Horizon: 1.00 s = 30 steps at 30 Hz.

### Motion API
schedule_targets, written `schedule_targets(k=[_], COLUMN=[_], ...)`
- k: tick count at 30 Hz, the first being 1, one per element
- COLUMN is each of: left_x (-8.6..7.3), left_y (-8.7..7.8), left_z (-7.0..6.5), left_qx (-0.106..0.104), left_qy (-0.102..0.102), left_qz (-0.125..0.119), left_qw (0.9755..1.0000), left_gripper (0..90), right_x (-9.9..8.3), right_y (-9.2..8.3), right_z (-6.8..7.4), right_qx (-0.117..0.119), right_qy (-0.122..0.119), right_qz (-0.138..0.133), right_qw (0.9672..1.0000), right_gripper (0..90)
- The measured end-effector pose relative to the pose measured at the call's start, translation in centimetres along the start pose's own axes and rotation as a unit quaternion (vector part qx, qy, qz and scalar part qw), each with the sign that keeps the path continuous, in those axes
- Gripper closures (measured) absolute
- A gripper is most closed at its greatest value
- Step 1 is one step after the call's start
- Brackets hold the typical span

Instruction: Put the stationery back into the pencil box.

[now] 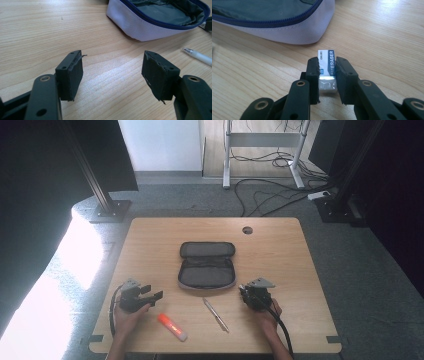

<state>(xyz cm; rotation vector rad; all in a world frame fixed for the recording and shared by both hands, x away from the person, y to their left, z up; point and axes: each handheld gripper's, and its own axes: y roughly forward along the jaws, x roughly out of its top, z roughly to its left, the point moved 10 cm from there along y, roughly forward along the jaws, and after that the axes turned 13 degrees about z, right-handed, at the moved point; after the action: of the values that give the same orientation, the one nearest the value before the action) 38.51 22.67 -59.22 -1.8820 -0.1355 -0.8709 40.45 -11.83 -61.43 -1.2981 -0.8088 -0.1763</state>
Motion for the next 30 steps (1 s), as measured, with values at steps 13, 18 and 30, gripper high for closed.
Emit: schedule_targets(k=[13,18,30], left_x=[0.0,0.0,-0.1], left_y=[-0.1,0.0,0.1], left_z=[0.2,0.1,0.0], left_qx=[0.001,0.001,0.003], left_qy=[-0.004,-0.004,-0.002], left_qz=[0.000,0.000,0.004], left_qw=[1.0000,1.0000,1.0000], left_gripper=[33.9,34.0,34.2], right_x=[0.7,1.0,1.7], right_y=[-2.1,-2.7,-4.2], right_z=[-0.5,-0.6,-0.9], right_qx=[0.010,0.012,0.021], right_qy=[0.011,0.014,0.025], right_qz=[-0.031,-0.041,-0.067], right_qw=[0.9994,0.9990,0.9972], right_gripper=[72.4,72.4,72.4])
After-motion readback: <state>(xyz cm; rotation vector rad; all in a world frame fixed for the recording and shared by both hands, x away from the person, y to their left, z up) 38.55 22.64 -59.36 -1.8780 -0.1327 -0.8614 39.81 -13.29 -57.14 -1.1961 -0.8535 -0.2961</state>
